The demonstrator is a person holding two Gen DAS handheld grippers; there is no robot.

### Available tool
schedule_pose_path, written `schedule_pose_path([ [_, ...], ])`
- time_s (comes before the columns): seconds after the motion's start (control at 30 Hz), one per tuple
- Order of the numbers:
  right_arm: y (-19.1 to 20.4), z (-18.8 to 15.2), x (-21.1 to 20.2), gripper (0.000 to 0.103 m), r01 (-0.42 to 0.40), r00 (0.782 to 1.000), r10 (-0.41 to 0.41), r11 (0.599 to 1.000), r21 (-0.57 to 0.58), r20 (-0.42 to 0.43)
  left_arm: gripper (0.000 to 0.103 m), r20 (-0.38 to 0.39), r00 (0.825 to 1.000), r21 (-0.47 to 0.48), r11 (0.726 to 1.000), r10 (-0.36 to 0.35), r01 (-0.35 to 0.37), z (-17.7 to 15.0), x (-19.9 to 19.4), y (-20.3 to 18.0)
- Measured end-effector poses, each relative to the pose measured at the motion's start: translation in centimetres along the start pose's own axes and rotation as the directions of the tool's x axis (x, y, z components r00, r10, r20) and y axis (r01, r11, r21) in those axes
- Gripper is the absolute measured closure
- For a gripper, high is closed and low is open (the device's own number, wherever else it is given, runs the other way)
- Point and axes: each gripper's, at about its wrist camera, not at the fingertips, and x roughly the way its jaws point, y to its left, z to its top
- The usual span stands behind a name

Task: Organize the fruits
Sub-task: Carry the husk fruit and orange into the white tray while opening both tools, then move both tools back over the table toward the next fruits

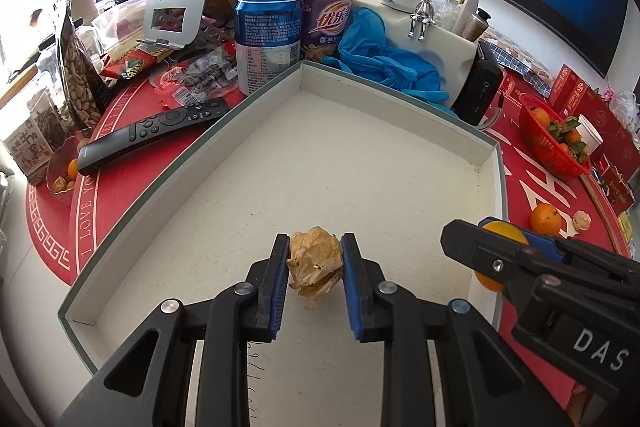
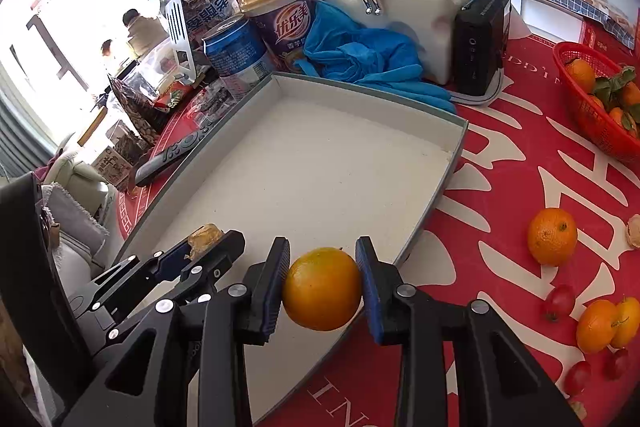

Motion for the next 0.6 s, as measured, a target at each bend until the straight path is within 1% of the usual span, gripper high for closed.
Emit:
schedule_pose_path([
  [0.03, 0.0, 0.1, 0.0, 0.067, 0.000, 1.000, 0.000, 1.000, 0.003, 0.004, 0.071, 0.003, 1.000, 0.002, 1.000, 0.005, -0.005, 0.0, -0.1, 0.0],
  [0.07, 0.0, 0.3, 0.0, 0.067, -0.002, 1.000, 0.002, 1.000, 0.007, 0.010, 0.061, 0.008, 1.000, 0.009, 1.000, 0.011, -0.011, 0.0, -0.2, -0.2],
  [0.1, 0.1, 0.5, -0.1, 0.067, -0.011, 1.000, 0.011, 1.000, 0.009, 0.014, 0.054, 0.016, 1.000, 0.015, 1.000, 0.019, -0.019, -0.1, -0.4, -0.3],
  [0.13, 0.0, 0.7, -0.1, 0.063, -0.027, 1.000, 0.027, 1.000, 0.015, 0.014, 0.037, 0.032, 0.999, 0.022, 0.999, 0.030, -0.030, -0.1, -0.7, -0.5],
  [0.17, -0.1, 0.9, -0.3, 0.034, -0.042, 0.999, 0.041, 0.999, 0.026, 0.016, 0.027, 0.058, 0.998, 0.025, 0.999, 0.034, -0.036, -0.1, -1.2, -0.7],
  [0.2, -0.3, 1.1, -0.7, 0.005, -0.061, 0.998, 0.060, 0.997, 0.040, 0.030, 0.025, 0.086, 0.996, 0.023, 0.999, 0.035, -0.037, -0.2, -1.8, -0.9],
  [0.23, -0.6, 1.1, -1.4, 0.001, -0.061, 0.997, 0.058, 0.997, 0.057, 0.056, 0.023, 0.111, 0.993, 0.028, 0.999, 0.040, -0.044, -0.1, -2.3, -1.1],
  [0.3, -1.2, 1.1, -3.1, 0.001, -0.050, 0.993, 0.043, 0.996, 0.069, 0.106, 0.023, 0.151, 0.988, 0.048, 0.999, 0.017, -0.025, -0.2, -3.3, -1.8],
  [0.33, -1.7, 1.0, -4.1, 0.001, -0.046, 0.992, 0.036, 0.996, 0.079, 0.123, 0.023, 0.164, 0.986, 0.053, 0.999, -0.006, -0.002, -0.3, -3.8, -2.1],
  [0.4, -3.1, 0.3, -6.0, 0.001, -0.016, 0.988, -0.001, 0.994, 0.107, 0.156, 0.022, 0.176, 0.981, 0.079, 0.994, -0.087, 0.074, -0.6, -4.7, -3.3],
  [0.43, -4.0, -0.2, -7.0, 0.001, 0.008, 0.985, -0.029, 0.992, 0.124, 0.172, 0.022, 0.173, 0.975, 0.103, 0.987, -0.136, 0.120, -0.9, -5.1, -4.2],
  [0.53, -7.2, -2.2, -10.1, 0.001, 0.081, 0.970, -0.121, 0.979, 0.188, 0.210, 0.021, 0.128, 0.955, 0.182, 0.953, -0.266, 0.241, -2.0, -5.8, -7.2],
  [0.6, -9.9, -4.1, -12.4, 0.001, 0.132, 0.955, -0.192, 0.958, 0.255, 0.228, 0.021, 0.079, 0.942, 0.234, 0.925, -0.326, 0.300, -3.0, -5.8, -9.5],
])
